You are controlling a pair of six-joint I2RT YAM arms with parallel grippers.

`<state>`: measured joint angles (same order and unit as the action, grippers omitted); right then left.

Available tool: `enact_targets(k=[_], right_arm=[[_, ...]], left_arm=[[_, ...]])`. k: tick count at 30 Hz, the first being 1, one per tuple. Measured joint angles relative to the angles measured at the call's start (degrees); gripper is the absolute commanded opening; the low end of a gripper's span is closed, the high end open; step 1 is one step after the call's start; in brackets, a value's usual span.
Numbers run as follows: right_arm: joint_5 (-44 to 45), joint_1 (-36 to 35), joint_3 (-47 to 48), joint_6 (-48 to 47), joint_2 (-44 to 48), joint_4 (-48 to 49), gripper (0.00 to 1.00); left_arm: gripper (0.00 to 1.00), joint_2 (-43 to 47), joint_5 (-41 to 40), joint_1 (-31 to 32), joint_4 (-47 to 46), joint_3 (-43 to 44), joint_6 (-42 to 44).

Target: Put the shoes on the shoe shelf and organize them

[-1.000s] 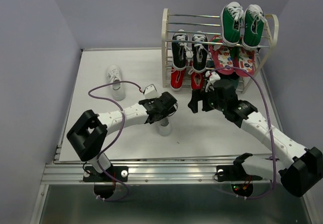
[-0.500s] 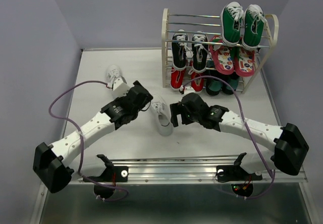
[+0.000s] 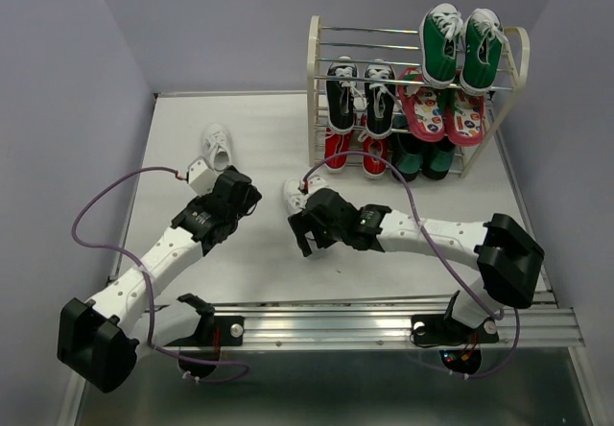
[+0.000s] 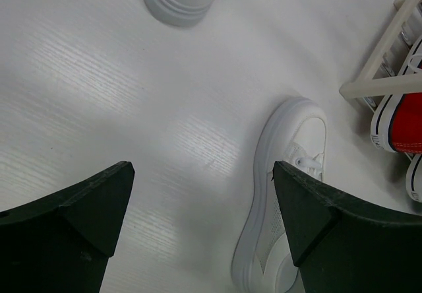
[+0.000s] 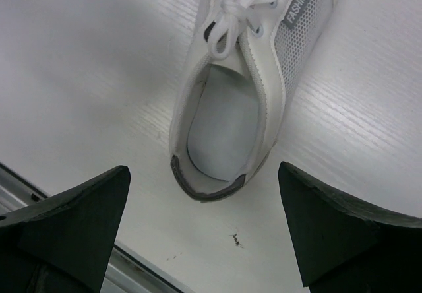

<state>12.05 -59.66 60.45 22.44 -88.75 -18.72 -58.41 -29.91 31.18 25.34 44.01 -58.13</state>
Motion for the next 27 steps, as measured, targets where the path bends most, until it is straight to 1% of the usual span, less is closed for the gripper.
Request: enact_targets(k=[5, 7, 8, 9, 10, 11, 12, 14, 15, 17, 18, 19, 20, 23, 27], right_arm=[[3.04, 0.00, 1.40, 0.98, -5.14, -0.02, 0.99], [3.45, 0.00, 2.01, 1.20, -6.40, -0.02, 0.93], [3.61, 0.00, 2.34, 1.36, -7.17, 0.02, 0.88], [3.80, 0.00, 2.60, 1.73, -7.74, 0.04, 0.75], [3.91, 0.00, 2.67, 1.81, -7.96, 0.09, 0.69], [4.28, 0.00, 2.67, 2.10, -8.04, 0.09, 0.59], [4.57, 0.00, 2.67, 2.54, -8.07, 0.07, 0.53], [4.85, 0.00, 2.71, 3.06, -8.07, 0.15, 0.45], [5.01, 0.00, 2.71, 3.19, -8.07, 0.15, 0.32], [5.35, -0.04, 2.71, 3.72, -8.07, 0.13, 0.20], [5.60, -0.04, 2.71, 4.31, -8.07, 0.07, 0.08], [5.77, -0.04, 2.71, 4.39, -8.07, 0.02, 0.02], [6.12, 0.00, 2.71, 4.81, -8.07, -0.11, 0.01], [6.27, 0.02, 2.60, 4.57, -8.07, -0.13, 0.01], [7.21, -0.02, 1.95, 1.99, -6.82, -0.07, 0.01]], left_arm=[[0.99, -0.31, 0.94, -1.25, -0.61, -0.26, 1.55], [0.99, -0.31, 1.20, -1.36, -0.92, -0.59, 1.84], [0.99, -0.31, 1.33, -1.42, -1.22, -0.81, 1.99], [0.99, -0.31, 1.49, -1.42, -1.55, -1.07, 2.12], [0.99, -0.31, 1.60, -1.46, -1.84, -1.27, 2.16], [0.99, -0.31, 1.84, -1.57, -2.12, -1.51, 2.19], [0.99, -0.31, 1.97, -1.66, -2.45, -1.73, 2.21], [0.99, -0.31, 2.21, -1.68, -2.91, -2.12, 2.27], [0.99, -0.31, 2.36, -1.68, -3.04, -2.29, 2.34], [0.99, -0.31, 2.51, -1.68, -3.15, -2.36, 2.40], [0.99, -0.31, 2.56, -1.68, -3.28, -2.36, 2.45], [0.99, -0.31, 2.56, -1.68, -3.34, -2.34, 2.51], [0.99, -0.31, 2.56, -1.68, -3.34, -2.36, 2.56], [0.99, -0.33, 2.54, -1.70, -3.34, -2.36, 2.60], [0.99, -0.33, 2.54, -1.79, -3.43, -2.36, 2.64]])
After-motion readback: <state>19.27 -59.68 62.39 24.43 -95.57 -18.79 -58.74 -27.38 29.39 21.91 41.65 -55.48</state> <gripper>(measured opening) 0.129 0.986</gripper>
